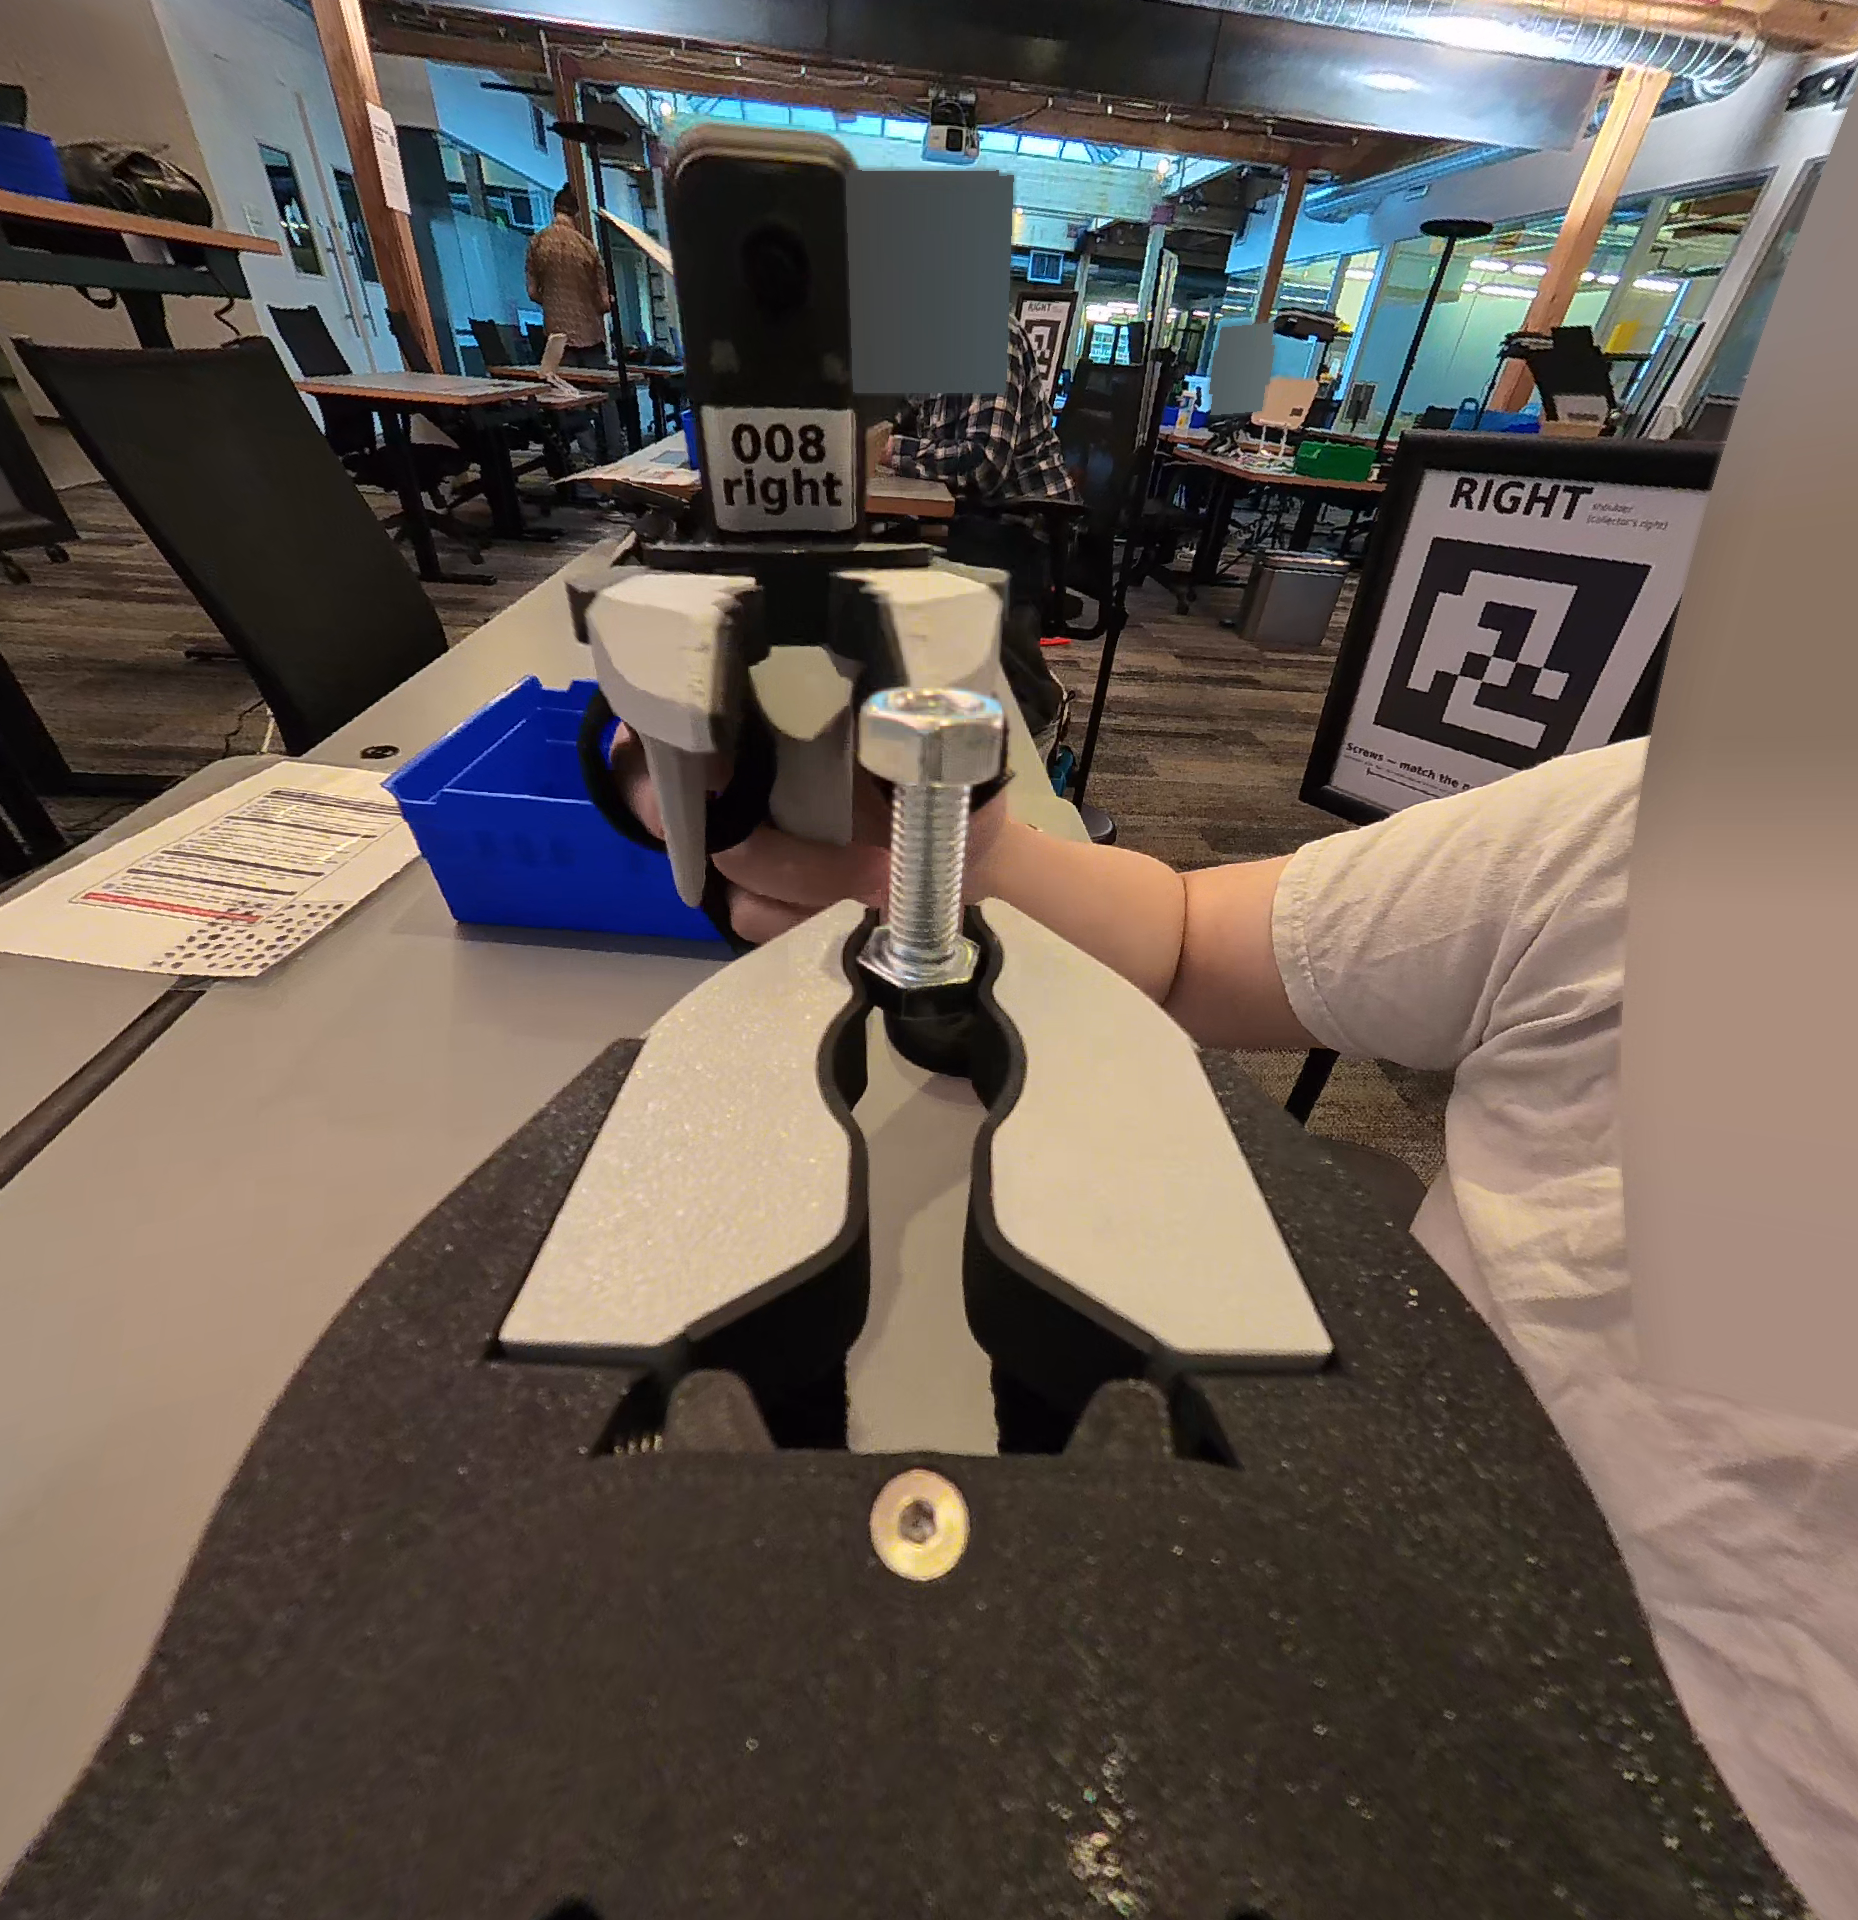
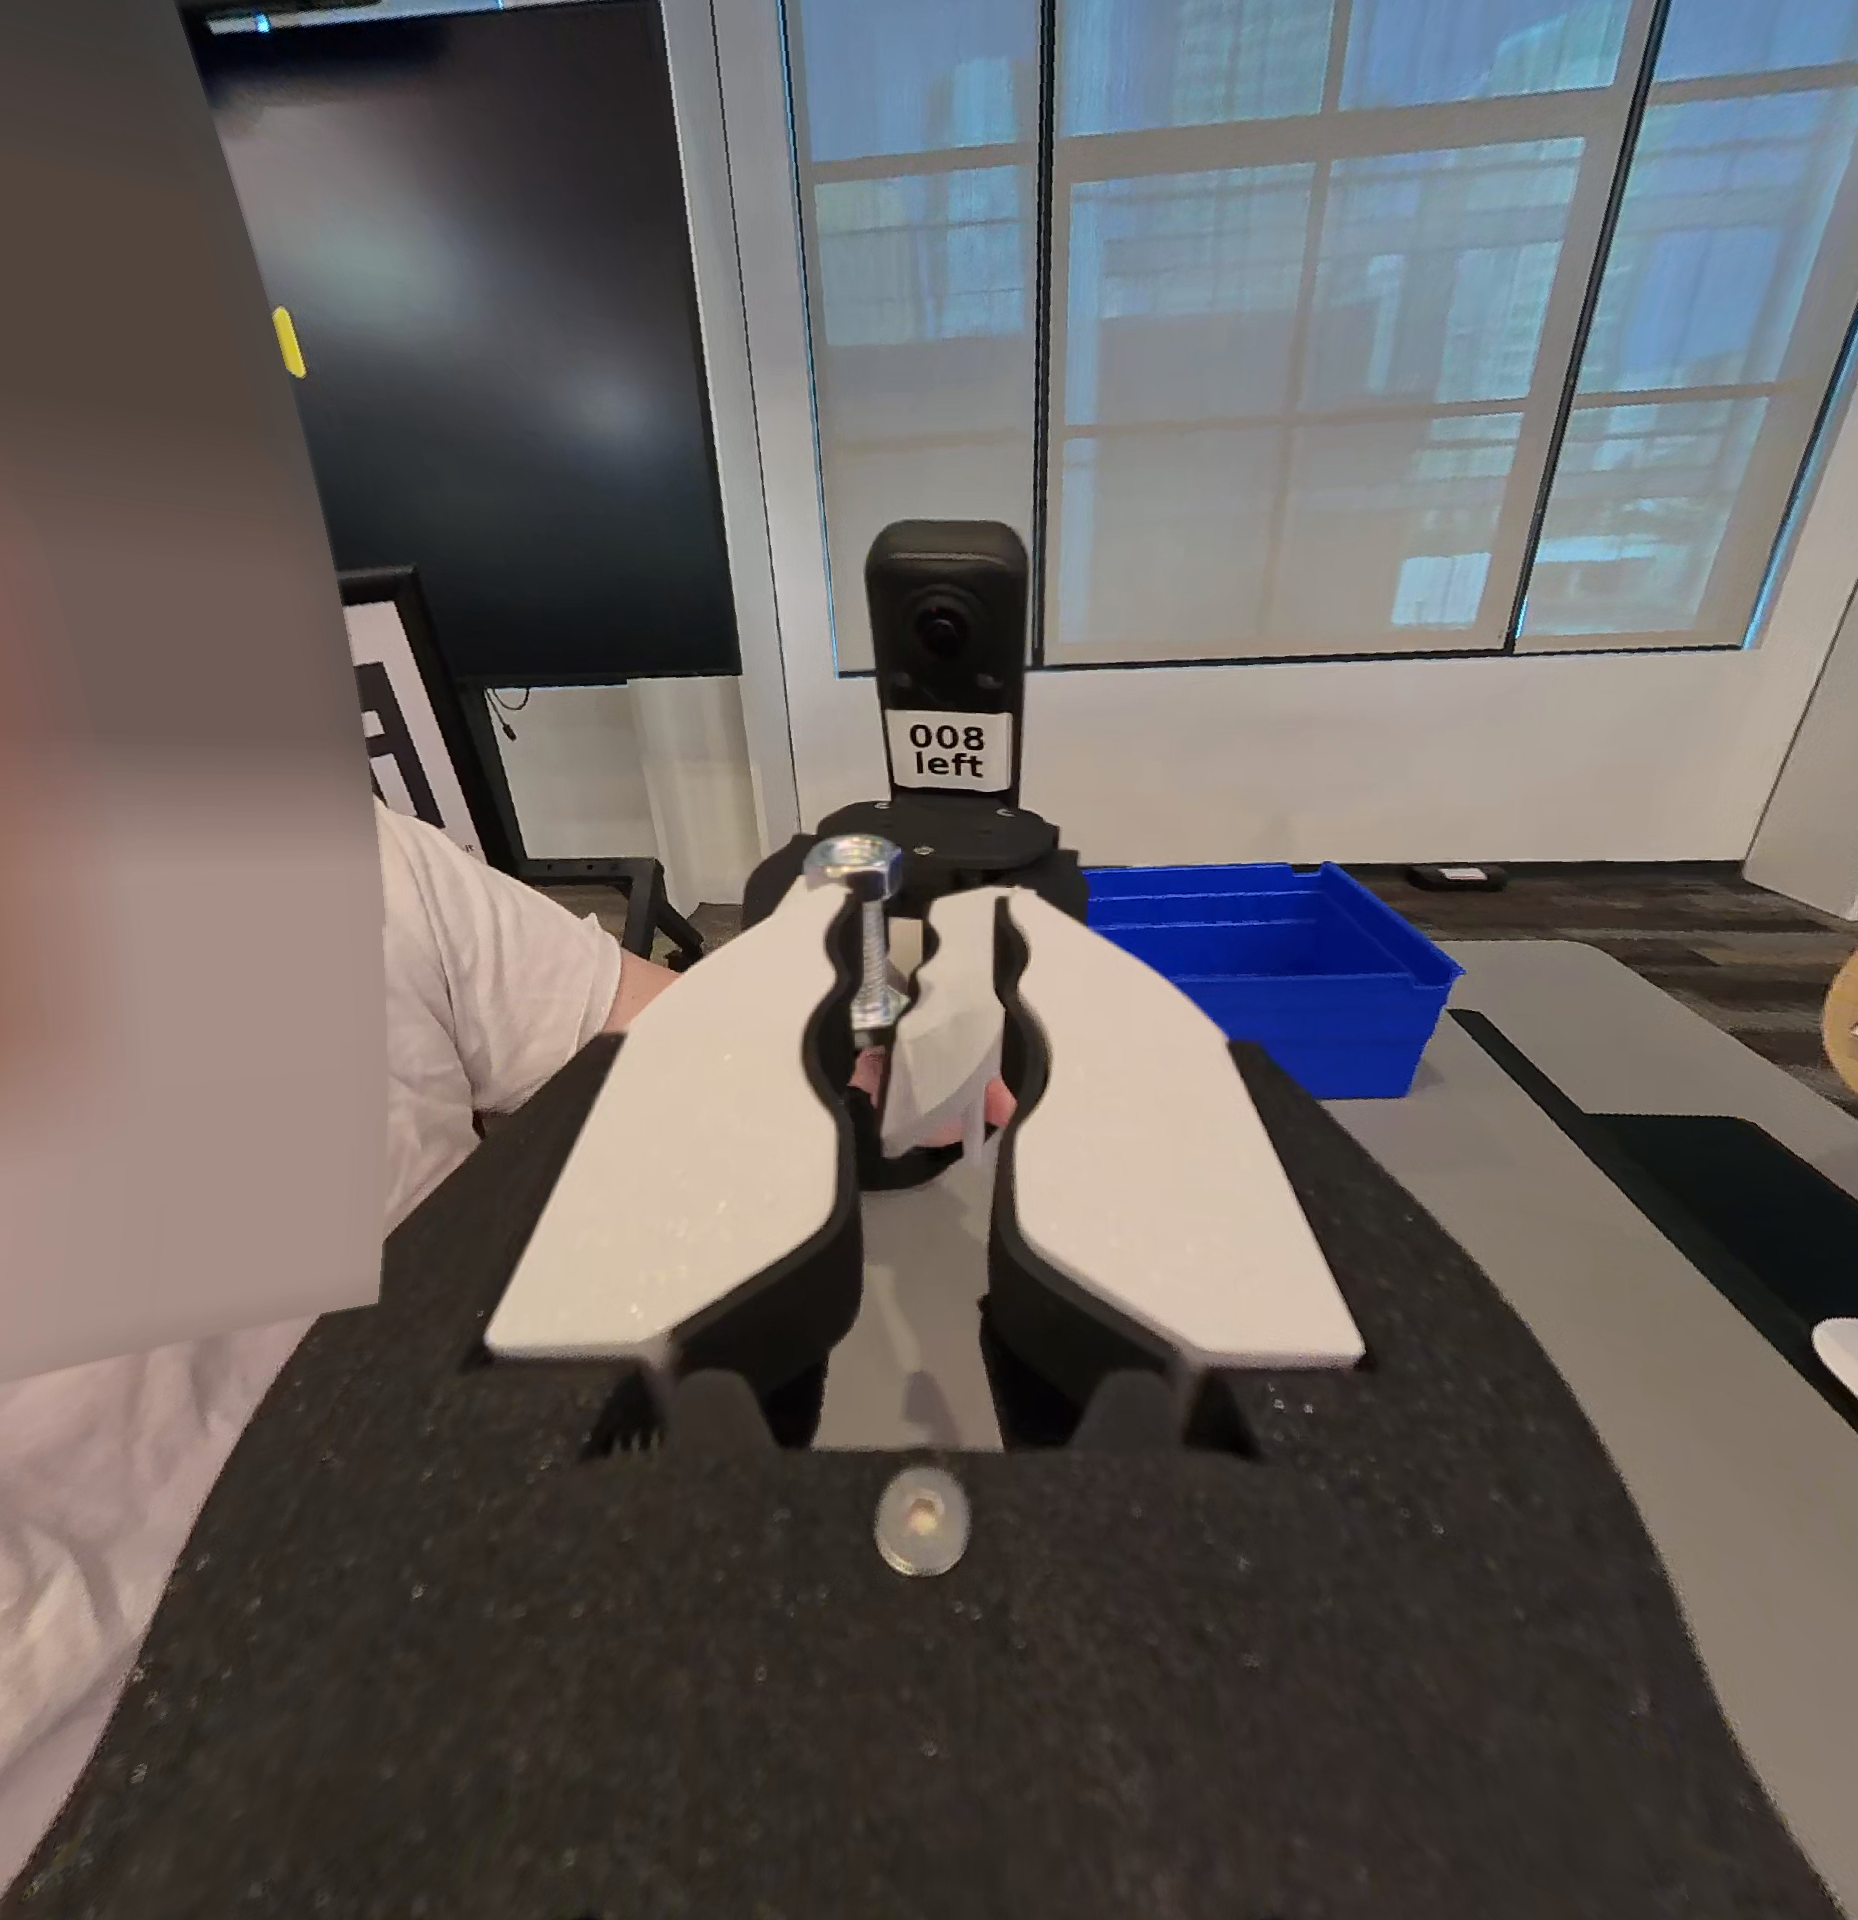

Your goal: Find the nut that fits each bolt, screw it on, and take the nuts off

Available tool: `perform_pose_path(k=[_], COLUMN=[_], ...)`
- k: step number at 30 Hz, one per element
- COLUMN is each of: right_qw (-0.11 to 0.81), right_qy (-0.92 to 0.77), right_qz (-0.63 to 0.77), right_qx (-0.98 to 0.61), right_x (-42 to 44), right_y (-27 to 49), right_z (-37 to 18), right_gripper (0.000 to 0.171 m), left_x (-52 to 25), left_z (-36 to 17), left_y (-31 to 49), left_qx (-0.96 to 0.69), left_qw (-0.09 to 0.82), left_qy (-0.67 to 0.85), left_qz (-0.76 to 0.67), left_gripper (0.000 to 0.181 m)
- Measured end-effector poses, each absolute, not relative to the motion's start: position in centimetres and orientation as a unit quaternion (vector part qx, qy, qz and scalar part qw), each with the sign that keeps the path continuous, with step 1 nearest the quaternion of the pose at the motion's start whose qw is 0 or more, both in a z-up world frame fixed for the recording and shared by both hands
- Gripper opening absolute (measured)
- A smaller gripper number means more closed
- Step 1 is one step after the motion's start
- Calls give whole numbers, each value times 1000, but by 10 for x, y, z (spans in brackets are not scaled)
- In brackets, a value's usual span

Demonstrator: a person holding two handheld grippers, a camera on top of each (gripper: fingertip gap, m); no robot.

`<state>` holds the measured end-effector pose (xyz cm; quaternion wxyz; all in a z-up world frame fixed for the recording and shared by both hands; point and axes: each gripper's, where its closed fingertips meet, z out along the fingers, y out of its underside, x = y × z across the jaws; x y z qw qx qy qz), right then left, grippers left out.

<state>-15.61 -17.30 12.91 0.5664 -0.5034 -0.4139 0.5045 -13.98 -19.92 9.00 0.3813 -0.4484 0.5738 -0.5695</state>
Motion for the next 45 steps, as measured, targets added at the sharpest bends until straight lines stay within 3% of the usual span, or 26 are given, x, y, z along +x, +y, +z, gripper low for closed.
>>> perform_pose_path(k=[12, 15, 17, 20, 29, 35, 38, 40, 42, 45], right_qw=[587, 590, 580, 566, 421, 383, 400, 427, 477, 586], right_qy=[-395, -389, -400, -420, -534, -534, -521, -502, -479, -429], right_qz=[446, 433, 442, 449, 648, 698, 691, 672, 618, 495], right_qx=[-548, -560, -555, -549, -344, -283, -301, -338, -401, -478], right_x=[-170, -169, -170, -171, -168, -166, -166, -167, -165, -158], right_y=[-174, -170, -175, -180, -253, -267, -258, -245, -222, -187], right_z=[131, 129, 129, 128, 126, 124, 125, 130, 132, 140], right_gripper=[32, 29, 17, 17, 17, 17, 17, 38, 42, 44], left_x=[-136, -136, -136, -136, -153, -160, -156, -151, -139, -123], left_z=[85, 85, 85, 84, 88, 90, 90, 89, 86, 79], left_y=[-189, -189, -189, -196, -286, -304, -295, -284, -258, -195], left_qx=[-468, -470, -470, -461, -335, -299, -312, -335, -383, -472], left_qw=[408, 408, 404, 384, 112, 18, 47, 88, 183, 404], left_qy=[569, 568, 568, 577, 596, 571, 568, 568, 565, 534], left_qz=[-539, -539, -542, -554, -721, -765, -760, -746, -707, -573], left_gripper=[15, 15, 15, 15, 15, 15, 15, 15, 15, 15])
